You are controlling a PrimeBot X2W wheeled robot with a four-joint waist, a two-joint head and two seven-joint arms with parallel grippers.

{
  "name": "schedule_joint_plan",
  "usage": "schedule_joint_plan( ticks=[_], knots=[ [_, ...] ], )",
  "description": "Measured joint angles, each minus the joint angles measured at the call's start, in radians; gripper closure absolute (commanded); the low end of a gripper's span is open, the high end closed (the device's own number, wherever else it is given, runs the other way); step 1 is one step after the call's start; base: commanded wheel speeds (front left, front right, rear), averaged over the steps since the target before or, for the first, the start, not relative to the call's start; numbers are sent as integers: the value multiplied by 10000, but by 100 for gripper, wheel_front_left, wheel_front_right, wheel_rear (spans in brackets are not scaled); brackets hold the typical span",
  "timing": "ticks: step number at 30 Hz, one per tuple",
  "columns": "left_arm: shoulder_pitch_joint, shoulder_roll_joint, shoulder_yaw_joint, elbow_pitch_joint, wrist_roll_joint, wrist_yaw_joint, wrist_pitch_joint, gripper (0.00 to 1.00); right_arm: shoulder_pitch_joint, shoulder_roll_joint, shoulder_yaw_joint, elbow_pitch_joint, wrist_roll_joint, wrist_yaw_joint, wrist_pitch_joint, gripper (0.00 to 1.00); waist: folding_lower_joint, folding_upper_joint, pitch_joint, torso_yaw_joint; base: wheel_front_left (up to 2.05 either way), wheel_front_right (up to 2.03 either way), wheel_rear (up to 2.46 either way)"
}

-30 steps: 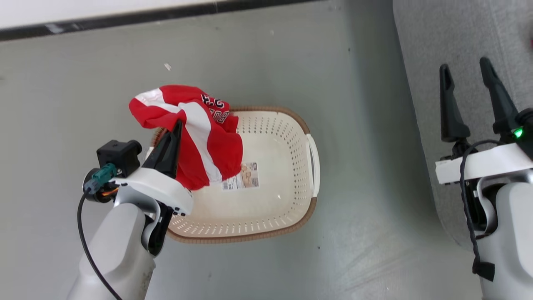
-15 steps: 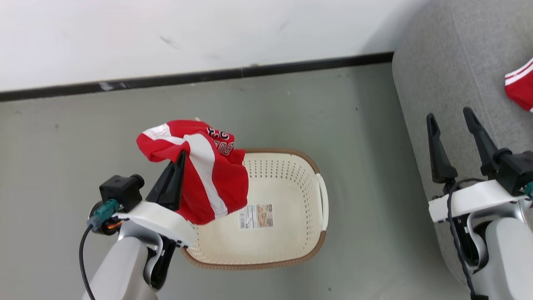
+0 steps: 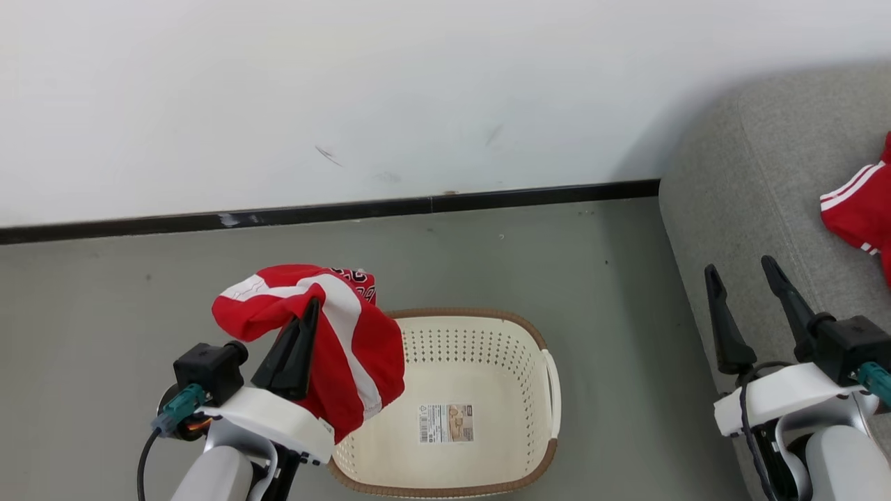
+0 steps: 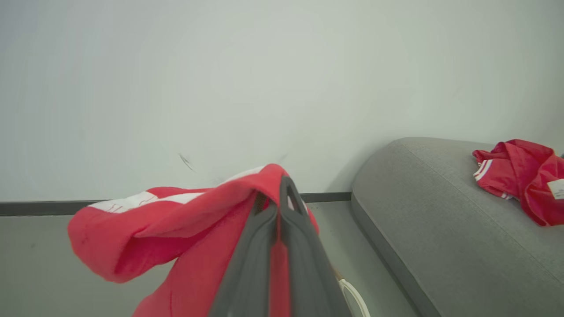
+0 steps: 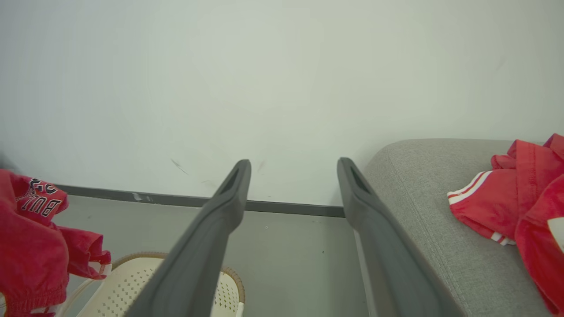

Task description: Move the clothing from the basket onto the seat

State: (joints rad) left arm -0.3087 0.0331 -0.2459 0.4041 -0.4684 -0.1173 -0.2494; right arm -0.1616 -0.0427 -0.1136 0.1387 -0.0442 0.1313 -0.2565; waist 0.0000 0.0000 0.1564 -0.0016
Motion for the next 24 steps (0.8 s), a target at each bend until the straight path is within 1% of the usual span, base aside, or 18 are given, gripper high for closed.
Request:
schedule_joint_plan(
  ticks=[8,17,24],
  knots=[
    [697,6,-21,-347,-73,94,0,100,588,10,17,29,-2,0,0,0,0,0,-764,221,0,0,0],
    [1250,115,-31,-784,-73,360,125,100,1059,17,188,29,-90,0,0,0,0,0,-1404,483,0,0,0],
    [1510,146,-198,-1214,-71,447,466,100,1223,17,909,25,-90,0,0,0,0,0,-1728,722,0,0,0]
  ],
)
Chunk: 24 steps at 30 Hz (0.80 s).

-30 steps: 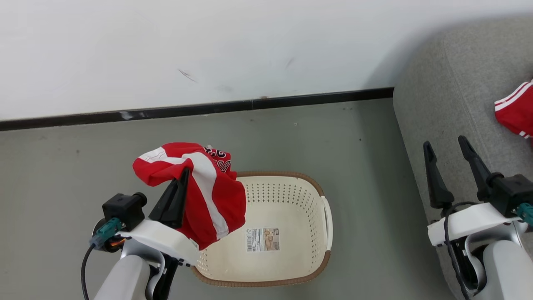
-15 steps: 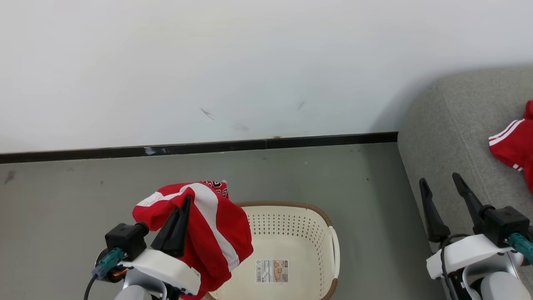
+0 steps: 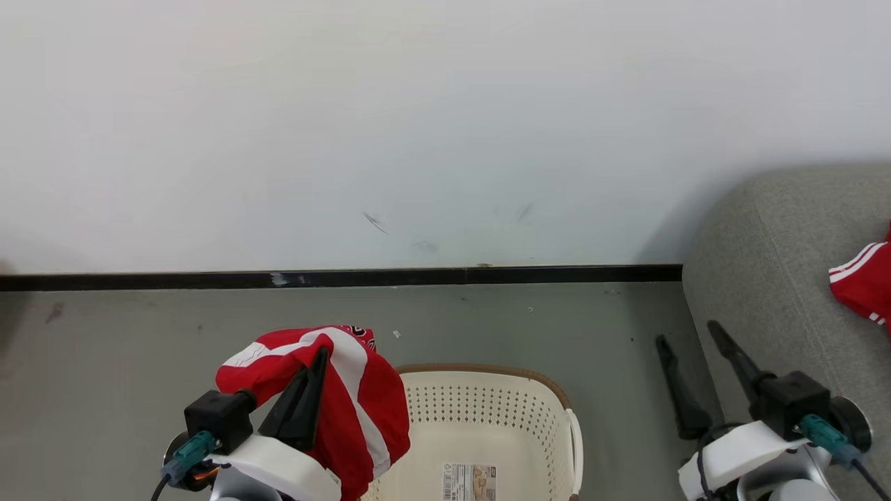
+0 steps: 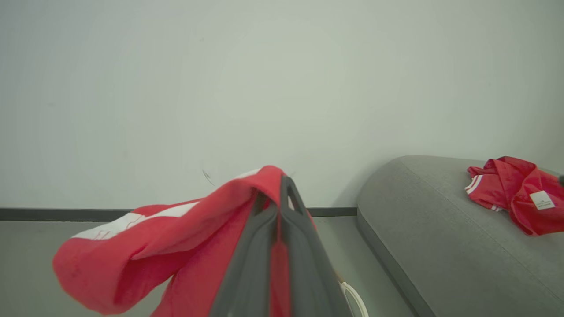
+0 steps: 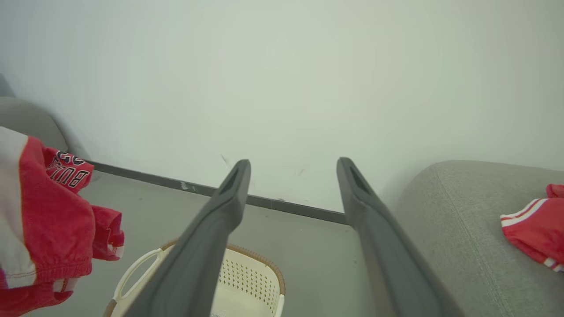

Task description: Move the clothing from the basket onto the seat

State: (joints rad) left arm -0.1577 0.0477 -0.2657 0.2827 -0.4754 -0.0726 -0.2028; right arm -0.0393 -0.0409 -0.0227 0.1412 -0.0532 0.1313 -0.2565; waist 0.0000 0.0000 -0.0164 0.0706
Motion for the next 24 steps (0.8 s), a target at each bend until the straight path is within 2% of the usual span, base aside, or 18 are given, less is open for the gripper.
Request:
schedule_joint_plan(
  ticks=[4,7,8,13,24],
  knots=[
    [73,19,-105,-257,2,8,173,100,-12,-8,819,-10,23,0,0,0,0,0,-112,153,0,0,0],
    [80,35,-240,-506,19,10,276,100,-47,-12,1772,27,128,2,0,0,0,0,-164,278,0,0,0],
    [83,38,-343,-686,35,10,360,100,-108,-12,2397,92,213,2,0,0,0,0,-184,367,0,0,0],
    [85,40,-594,-1145,142,10,606,100,-491,-40,3714,320,391,4,0,0,0,0,-206,600,0,0,0],
    [85,46,-1313,-2002,201,-46,1068,100,-1486,-127,5591,779,660,4,0,0,0,0,-225,1064,0,0,0]
  ],
)
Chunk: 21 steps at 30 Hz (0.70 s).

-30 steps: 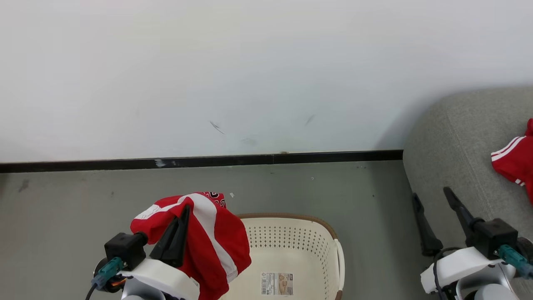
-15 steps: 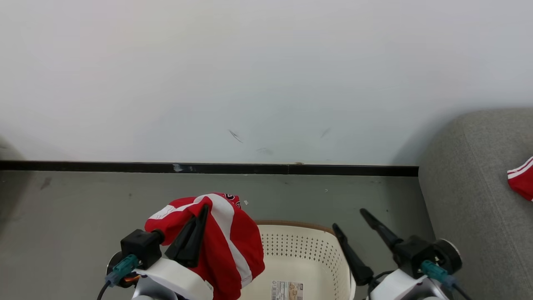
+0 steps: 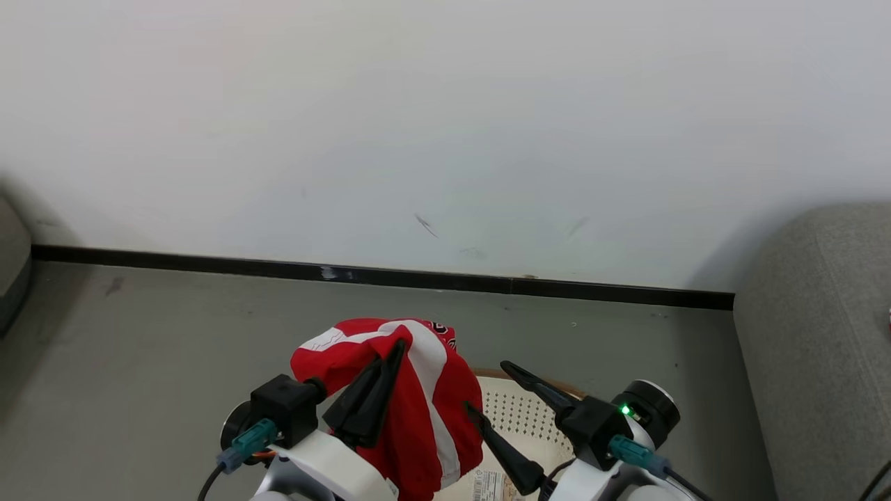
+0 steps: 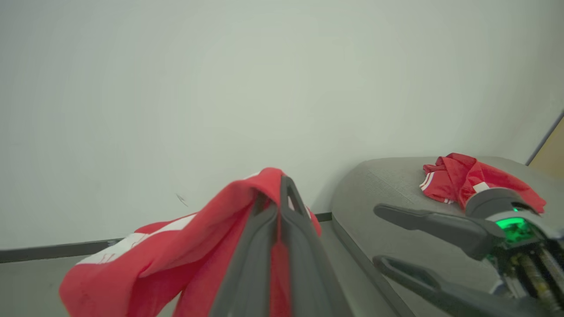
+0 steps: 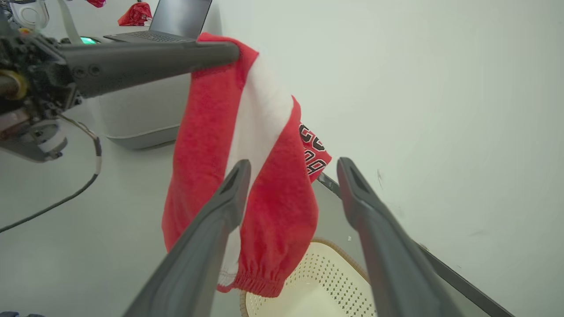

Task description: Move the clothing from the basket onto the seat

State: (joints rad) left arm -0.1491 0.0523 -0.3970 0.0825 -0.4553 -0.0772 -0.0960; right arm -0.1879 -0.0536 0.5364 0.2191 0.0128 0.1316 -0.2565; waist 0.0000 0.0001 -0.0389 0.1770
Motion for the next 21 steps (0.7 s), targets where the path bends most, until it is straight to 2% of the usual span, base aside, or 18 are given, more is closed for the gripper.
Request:
schedule_joint_plan(
  ticks=[10,21],
  knots=[
    [0,0,-656,-763,-15,-61,437,100,-683,-35,552,437,171,0,0,0,0,0,-17,396,0,0,0],
    [60,2,-1164,-1603,-351,-140,863,100,-705,-42,886,1133,892,0,0,0,0,0,-52,730,0,0,0]
  ],
)
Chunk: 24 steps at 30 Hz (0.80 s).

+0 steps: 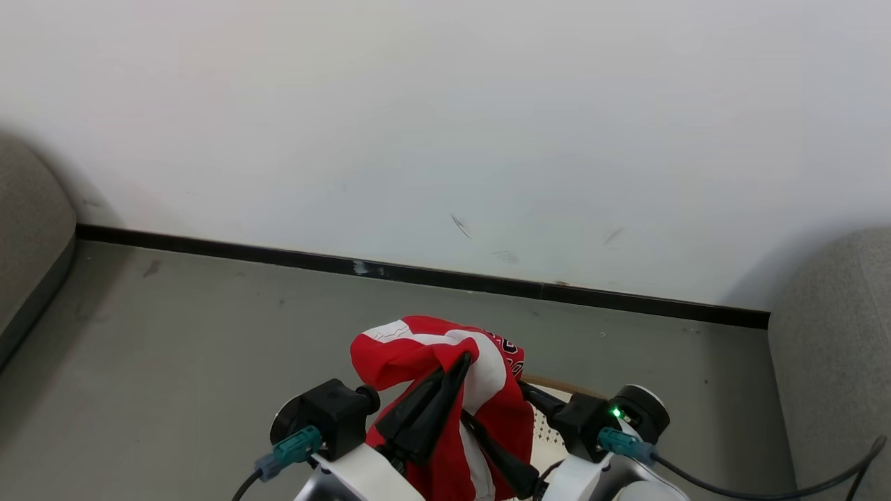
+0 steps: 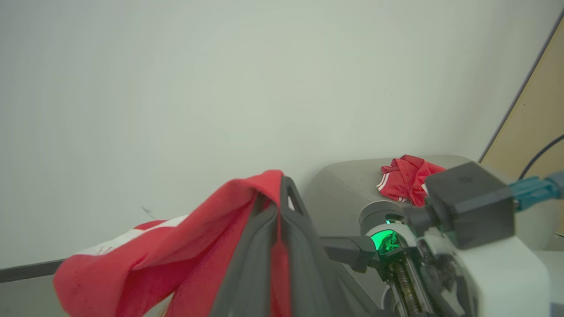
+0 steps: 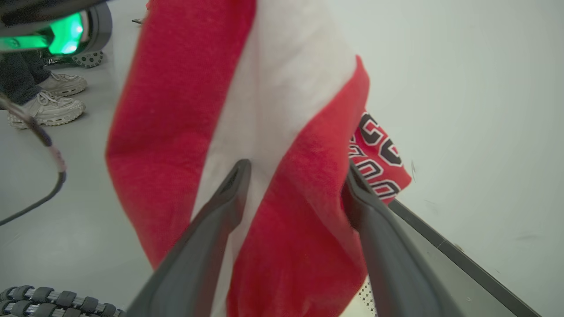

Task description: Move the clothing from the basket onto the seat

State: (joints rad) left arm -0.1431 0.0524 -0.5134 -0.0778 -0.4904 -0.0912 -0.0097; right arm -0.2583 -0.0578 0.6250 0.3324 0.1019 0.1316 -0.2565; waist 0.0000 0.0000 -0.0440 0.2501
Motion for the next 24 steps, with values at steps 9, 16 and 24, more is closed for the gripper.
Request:
schedule_joint_plan(
  ticks=[9,16,24],
  knots=[
    [241,4,-161,-395,-362,-8,267,100,-180,-2,472,25,541,0,0,100,0,0,-14,66,0,0,0],
    [328,19,-15,-522,-341,73,274,59,-251,-23,341,-148,957,0,0,100,0,0,17,-16,0,0,0],
    [464,161,98,-545,-146,198,261,0,-361,-299,-357,-679,1030,0,0,100,0,0,52,-194,0,0,0]
  ],
)
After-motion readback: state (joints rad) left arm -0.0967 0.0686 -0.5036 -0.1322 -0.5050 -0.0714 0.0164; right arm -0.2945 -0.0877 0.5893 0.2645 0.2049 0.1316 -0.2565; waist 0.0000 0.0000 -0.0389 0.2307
